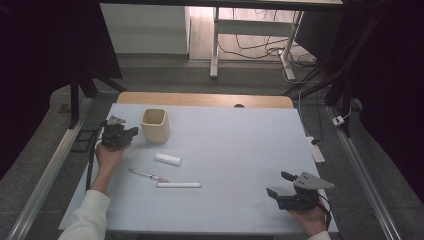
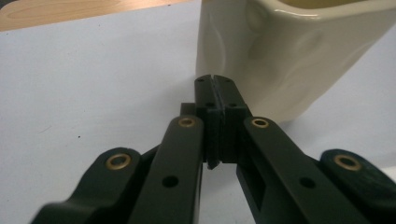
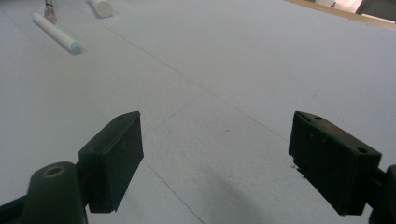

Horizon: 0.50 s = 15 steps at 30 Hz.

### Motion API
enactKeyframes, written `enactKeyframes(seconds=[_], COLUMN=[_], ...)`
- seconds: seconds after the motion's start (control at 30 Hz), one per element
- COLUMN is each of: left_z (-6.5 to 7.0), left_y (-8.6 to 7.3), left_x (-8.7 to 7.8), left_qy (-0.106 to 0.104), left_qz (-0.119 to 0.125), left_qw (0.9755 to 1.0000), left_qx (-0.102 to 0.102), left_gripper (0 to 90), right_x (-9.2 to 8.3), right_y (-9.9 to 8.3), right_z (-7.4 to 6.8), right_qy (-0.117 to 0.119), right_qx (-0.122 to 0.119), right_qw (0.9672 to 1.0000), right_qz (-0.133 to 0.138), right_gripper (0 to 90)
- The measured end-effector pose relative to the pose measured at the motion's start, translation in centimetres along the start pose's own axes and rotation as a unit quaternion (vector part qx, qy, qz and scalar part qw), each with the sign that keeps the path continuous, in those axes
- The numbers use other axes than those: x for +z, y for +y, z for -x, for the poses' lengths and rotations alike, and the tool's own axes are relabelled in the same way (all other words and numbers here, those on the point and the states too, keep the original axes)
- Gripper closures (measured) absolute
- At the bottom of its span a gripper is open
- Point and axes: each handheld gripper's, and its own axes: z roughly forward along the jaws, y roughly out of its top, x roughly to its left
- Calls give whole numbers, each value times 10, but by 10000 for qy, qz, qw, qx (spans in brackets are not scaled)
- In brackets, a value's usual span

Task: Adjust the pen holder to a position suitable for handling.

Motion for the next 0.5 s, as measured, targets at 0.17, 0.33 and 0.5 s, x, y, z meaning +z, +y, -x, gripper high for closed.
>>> enactKeyframes(seconds=[0.17,0.33,0.5], left_z=[-5,-13,-17], left_y=[2,8,16], left_x=[3,6,8], left_qy=[-22,37,97], left_qz=[-1,-69,-100], left_qw=[10000,9999,9999], left_qx=[-60,-117,-43], left_gripper=[887,887,887], right_x=[0,1,2], right_y=[0,0,0], right_z=[0,0,0], right_qy=[-25,-27,18], right_qx=[-9,17,15], right_qw=[10000,10000,10000], right_qz=[-1,12,4], right_gripper=[179,179,179])
